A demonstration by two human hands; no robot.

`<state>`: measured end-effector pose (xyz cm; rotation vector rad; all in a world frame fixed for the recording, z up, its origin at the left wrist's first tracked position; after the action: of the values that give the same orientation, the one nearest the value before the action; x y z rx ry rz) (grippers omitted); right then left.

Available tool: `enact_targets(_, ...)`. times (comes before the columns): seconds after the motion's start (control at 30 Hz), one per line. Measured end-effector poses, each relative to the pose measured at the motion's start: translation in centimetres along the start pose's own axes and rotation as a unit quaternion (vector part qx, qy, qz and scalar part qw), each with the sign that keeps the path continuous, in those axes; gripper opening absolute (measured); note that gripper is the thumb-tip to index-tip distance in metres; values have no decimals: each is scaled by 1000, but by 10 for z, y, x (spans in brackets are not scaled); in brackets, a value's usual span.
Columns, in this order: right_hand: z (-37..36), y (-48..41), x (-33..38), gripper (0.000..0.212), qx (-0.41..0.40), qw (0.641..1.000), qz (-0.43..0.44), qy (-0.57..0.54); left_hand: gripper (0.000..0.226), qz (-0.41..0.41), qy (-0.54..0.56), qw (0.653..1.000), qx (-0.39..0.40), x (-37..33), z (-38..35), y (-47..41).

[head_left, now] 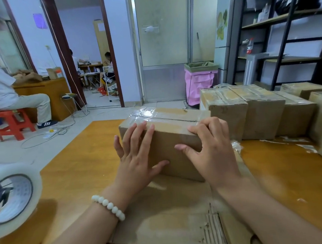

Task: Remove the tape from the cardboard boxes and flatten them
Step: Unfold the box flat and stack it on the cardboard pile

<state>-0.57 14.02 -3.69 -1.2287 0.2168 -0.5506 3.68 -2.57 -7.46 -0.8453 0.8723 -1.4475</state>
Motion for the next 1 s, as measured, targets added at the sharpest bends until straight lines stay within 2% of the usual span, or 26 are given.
enact_targets(0.2, -2, 1, -1, 37, 10, 1000, -13, -15, 87, -11, 14, 1000, -2, -3, 2, 1)
enact_targets(0.4, 13, 0, -4, 31, -17, 998, -18, -57, 80, -9, 34, 998, -47, -4, 16, -3)
enact_targets(0.57, 22, -1, 8, 27, -57, 996, 25, -59, 74, -1, 61, 998, -1, 1, 5, -1)
enact_targets(0.67, 24, -4, 15, 26, -32, 992, 59, -103, 71, -10, 118, 993, 5, 0, 7, -3)
enact_targets(0.77, 23, -8, 14, 38, 17, 983, 76, -166, 62, -30, 166, 986, -8, -3, 13, -6)
enact_targets(0.83, 23, -11, 3, 52, 30, 986, 51, -158, 59, -31, 187, 982, -16, -3, 16, -7)
enact_targets(0.9, 23, -14, -13, 56, 44, 986, -11, -158, 56, -30, 207, 978, -20, -2, 17, -7)
enact_targets(0.97, 18, -12, -31, 52, 70, 966, -122, -216, 54, -30, 224, 974, -19, -1, 18, -7)
enact_targets(1.0, 11, -8, -39, 51, 87, 943, -185, -263, 53, -29, 232, 972, -16, 0, 18, -6)
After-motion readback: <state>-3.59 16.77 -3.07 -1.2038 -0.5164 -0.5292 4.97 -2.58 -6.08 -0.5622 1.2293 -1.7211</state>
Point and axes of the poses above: each hand's wrist, its own y-axis away from the middle knuckle, its own z-axis out of the back of the hand, x = y × z, the point moved 9 cm from there along -y, towards the middle knuckle, and after that the axes turned 3 degrees about z, right-handed, at the moved point
